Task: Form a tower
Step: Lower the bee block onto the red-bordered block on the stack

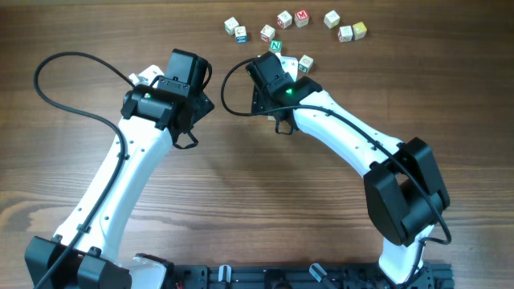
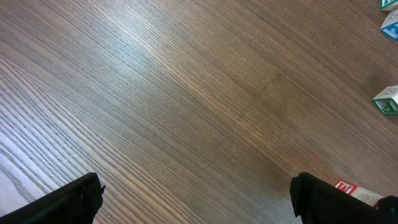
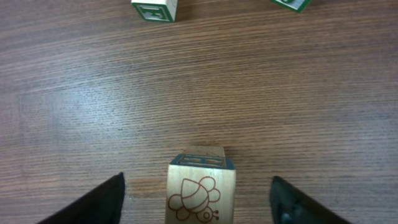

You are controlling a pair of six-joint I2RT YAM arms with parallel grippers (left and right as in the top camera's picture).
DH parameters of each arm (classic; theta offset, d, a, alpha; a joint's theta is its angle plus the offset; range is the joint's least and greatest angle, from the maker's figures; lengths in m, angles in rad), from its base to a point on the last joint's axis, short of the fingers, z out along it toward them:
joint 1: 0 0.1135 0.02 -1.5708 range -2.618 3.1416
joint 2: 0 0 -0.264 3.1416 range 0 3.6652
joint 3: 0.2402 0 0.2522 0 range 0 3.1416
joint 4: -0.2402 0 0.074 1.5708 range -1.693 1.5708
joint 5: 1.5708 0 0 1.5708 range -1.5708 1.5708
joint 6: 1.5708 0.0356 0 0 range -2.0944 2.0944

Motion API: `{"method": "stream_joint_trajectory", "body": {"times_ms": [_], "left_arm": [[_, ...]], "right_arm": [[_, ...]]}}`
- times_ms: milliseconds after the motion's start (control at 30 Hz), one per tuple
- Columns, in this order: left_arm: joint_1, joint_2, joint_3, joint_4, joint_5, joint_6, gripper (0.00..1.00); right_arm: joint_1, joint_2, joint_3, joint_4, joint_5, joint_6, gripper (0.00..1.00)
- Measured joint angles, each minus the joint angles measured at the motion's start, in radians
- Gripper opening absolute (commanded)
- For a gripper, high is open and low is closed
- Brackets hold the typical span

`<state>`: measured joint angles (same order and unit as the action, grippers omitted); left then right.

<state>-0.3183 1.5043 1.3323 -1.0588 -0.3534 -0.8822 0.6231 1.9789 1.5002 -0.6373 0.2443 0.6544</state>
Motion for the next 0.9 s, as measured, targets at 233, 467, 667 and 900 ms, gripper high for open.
{"method": "stream_joint_trajectory", "body": {"times_ms": [233, 467, 667, 900], "left_arm": [[0.000, 0.000, 0.000, 0.000, 0.000, 0.000, 1.00], [0.000, 0.000, 0.000, 0.000, 0.000, 0.000, 1.00], [0.000, 0.000, 0.000, 0.000, 0.000, 0.000, 1.00], [0.000, 0.000, 0.000, 0.000, 0.000, 0.000, 1.00]], "right_arm": [[0.000, 0.021, 0.000, 0.018, -0.001, 0.000, 0.80], [0.000, 0.031, 0.000, 0.018, -0.001, -0.001, 0.80], [0.000, 0.034, 0.000, 0.023, -0.001, 0.000, 0.80], [0.000, 0.051, 0.000, 0.032, -0.001, 0.000, 0.79]]}}
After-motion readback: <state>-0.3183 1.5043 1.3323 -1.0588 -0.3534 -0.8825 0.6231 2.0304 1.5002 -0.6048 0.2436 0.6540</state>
